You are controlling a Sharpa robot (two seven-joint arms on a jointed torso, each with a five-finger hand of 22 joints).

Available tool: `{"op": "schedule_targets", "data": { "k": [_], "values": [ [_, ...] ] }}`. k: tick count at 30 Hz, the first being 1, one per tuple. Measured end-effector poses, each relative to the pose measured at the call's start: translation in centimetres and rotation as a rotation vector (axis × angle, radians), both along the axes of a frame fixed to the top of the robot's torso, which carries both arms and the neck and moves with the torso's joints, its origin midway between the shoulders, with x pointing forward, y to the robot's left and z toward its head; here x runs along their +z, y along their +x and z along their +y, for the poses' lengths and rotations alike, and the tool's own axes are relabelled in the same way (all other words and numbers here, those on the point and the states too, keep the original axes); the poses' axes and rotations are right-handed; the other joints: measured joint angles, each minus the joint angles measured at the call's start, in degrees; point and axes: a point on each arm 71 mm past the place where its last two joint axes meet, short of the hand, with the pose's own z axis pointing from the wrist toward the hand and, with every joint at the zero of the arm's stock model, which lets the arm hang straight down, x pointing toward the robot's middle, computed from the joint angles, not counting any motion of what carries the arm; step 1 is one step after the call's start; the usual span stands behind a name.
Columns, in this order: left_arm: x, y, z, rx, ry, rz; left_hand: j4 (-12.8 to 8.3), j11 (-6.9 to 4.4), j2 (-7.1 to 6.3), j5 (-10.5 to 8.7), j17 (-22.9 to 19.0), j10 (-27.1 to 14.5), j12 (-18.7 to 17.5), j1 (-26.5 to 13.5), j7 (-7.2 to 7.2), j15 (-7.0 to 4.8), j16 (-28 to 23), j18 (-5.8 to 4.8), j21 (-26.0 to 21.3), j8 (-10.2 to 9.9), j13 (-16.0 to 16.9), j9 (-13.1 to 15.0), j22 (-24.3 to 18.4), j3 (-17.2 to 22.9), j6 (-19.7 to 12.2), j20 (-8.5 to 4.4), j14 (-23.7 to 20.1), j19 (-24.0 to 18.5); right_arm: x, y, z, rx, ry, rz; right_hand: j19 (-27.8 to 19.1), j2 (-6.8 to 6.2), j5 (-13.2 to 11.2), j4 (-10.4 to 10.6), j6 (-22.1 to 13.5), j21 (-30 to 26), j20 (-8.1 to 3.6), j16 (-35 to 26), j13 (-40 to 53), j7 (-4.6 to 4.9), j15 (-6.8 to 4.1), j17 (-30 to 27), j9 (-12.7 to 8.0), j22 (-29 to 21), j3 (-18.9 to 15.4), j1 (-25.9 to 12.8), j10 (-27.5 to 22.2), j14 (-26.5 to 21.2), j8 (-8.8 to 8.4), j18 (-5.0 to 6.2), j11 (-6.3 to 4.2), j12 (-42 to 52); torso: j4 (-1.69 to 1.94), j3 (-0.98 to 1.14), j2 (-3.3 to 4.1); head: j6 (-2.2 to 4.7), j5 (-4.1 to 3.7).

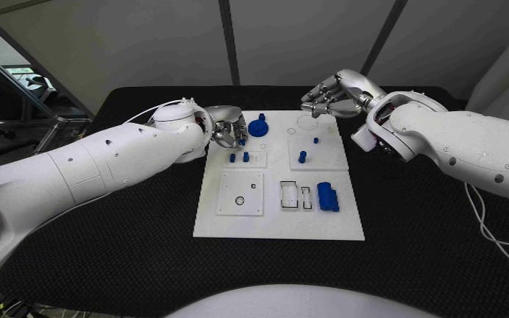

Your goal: Assemble the parts on the task board

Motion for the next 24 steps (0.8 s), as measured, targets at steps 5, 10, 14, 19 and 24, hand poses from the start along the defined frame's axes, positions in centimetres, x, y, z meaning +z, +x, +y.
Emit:
{"op": "schedule_targets", "data": {
  "k": [5,10,14,19,24],
  "values": [
    [0.0,0.0,0.1,0.003,0.001,0.000,0.0,0.02,-0.63,0.00,-0.2,0.0,-0.4,-0.6,-0.10,0.00,0.0,0.00,-0.1,-1.0,0.0,-0.4,0.0,0.0,-1.4,0.00,0.0,0.0,0.0,0.0,0.0,-0.002,-0.001,0.001,0.0,0.00,0.0,0.0,-0.2,-0.2,0.00,-0.2,0.0,0.21,0.12,-0.1,0.0,-0.1,0.0,0.0,-0.2,-0.1,0.00,0.01,0.21,0.0,0.02,-0.01,-0.01,-0.01,0.00],
    [0.0,0.0,0.2,0.006,0.002,0.000,0.1,-0.20,-0.99,0.00,-0.5,-0.2,-0.9,-1.0,-0.34,0.00,0.0,0.00,-0.3,-2.6,0.0,-1.2,0.0,-0.2,-4.0,0.00,0.0,0.0,0.0,0.0,-0.1,-0.004,-0.002,0.002,0.0,0.00,0.0,0.0,-0.4,-0.3,0.00,-0.3,-0.1,0.05,0.22,-0.2,0.0,-0.2,-0.3,0.0,-0.6,-0.2,0.00,0.00,0.20,0.0,0.04,-0.01,-0.02,-0.02,-0.01],
    [0.0,0.0,0.4,0.012,0.004,-0.002,0.2,-0.07,-0.99,0.00,-0.6,-0.3,-1.2,-1.4,-0.43,0.00,0.0,0.00,-0.3,-2.9,0.0,-1.4,0.0,-0.9,-5.1,0.00,0.0,0.0,-0.1,0.1,-0.2,-0.006,-0.010,0.006,-0.2,0.00,0.0,-0.4,-1.5,-1.2,0.23,-0.3,-0.4,0.62,1.01,-0.7,0.0,-0.7,-0.7,0.0,-2.0,-1.9,-0.22,0.00,0.76,0.0,0.04,-0.01,-0.02,0.02,0.00],
    [0.0,0.1,1.2,0.030,0.007,-0.006,0.3,-0.08,-0.99,0.00,-0.7,-0.7,-1.5,-1.4,-0.41,0.00,0.2,0.00,-0.5,-2.9,0.0,-1.4,0.0,-1.5,-5.5,0.00,0.0,0.0,-0.3,0.3,-0.6,-0.013,-0.036,0.015,-1.0,0.33,0.0,-0.7,-1.9,-2.2,1.04,-0.3,-1.1,1.03,1.73,-1.7,-0.1,-1.3,-1.0,0.3,-3.6,-4.1,-0.22,0.00,1.32,0.0,0.04,-0.04,-0.02,0.09,-0.09],
    [0.1,0.2,2.0,0.048,0.007,-0.016,0.4,-0.08,-0.74,0.00,-0.7,-0.7,-1.5,-1.7,-0.20,0.00,0.2,0.00,-1.0,-2.9,0.0,-1.4,0.0,-1.6,-5.7,0.00,0.0,0.0,-0.6,0.4,-1.1,-0.015,-0.082,0.028,-1.3,1.17,0.0,-1.7,-2.5,-2.9,1.33,-0.3,-1.7,1.22,2.04,-2.5,-0.1,-1.7,-0.7,1.2,-5.0,-5.1,-0.22,0.00,1.53,0.1,0.04,-0.04,-0.03,0.18,-0.23]
  ]
}}
